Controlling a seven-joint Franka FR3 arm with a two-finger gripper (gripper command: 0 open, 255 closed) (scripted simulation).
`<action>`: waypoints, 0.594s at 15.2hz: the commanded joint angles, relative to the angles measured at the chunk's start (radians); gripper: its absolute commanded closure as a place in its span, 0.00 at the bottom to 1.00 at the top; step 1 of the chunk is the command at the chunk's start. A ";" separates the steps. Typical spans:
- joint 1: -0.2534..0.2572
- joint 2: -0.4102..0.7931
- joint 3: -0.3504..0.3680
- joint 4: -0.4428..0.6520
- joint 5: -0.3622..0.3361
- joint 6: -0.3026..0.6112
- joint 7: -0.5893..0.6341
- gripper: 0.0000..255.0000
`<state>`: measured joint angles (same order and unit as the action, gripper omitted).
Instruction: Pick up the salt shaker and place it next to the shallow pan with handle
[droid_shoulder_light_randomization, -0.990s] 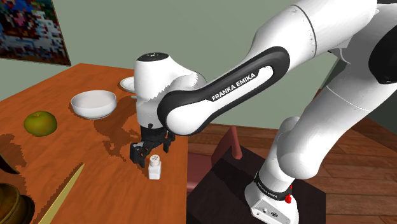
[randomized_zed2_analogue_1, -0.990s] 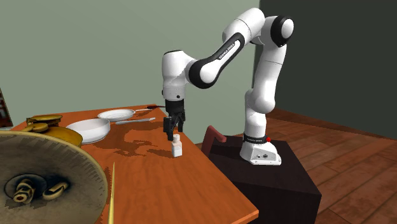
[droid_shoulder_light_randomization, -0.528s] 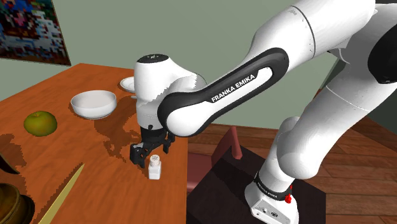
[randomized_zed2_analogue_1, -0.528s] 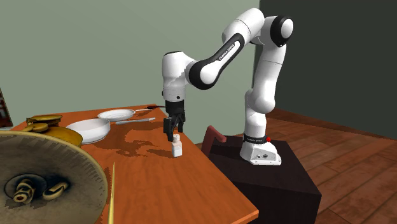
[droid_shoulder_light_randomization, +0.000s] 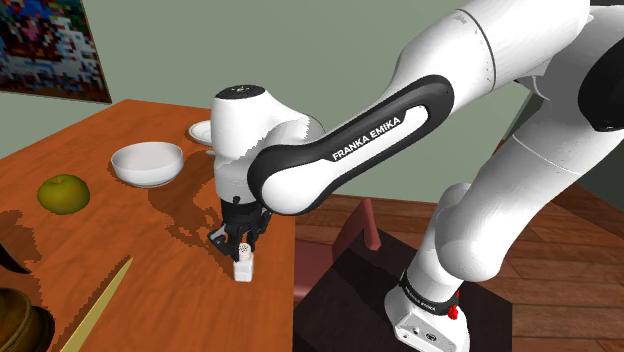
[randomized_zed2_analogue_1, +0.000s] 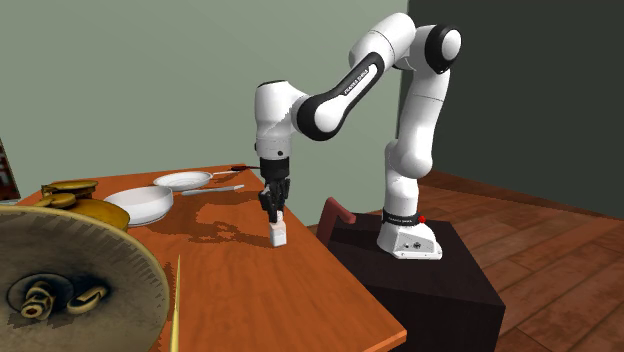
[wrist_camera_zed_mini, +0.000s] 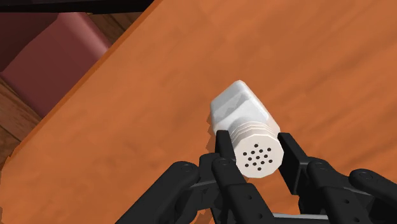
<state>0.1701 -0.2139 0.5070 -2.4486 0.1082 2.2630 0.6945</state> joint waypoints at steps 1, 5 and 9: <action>0.000 0.000 0.000 0.000 0.000 0.000 0.000 1.00; 0.003 -0.026 -0.007 0.021 0.010 -0.045 -0.009 1.00; 0.005 -0.056 -0.017 0.051 0.020 -0.104 -0.019 1.00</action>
<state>0.1747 -0.2626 0.4925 -2.4070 0.1255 2.1762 0.6774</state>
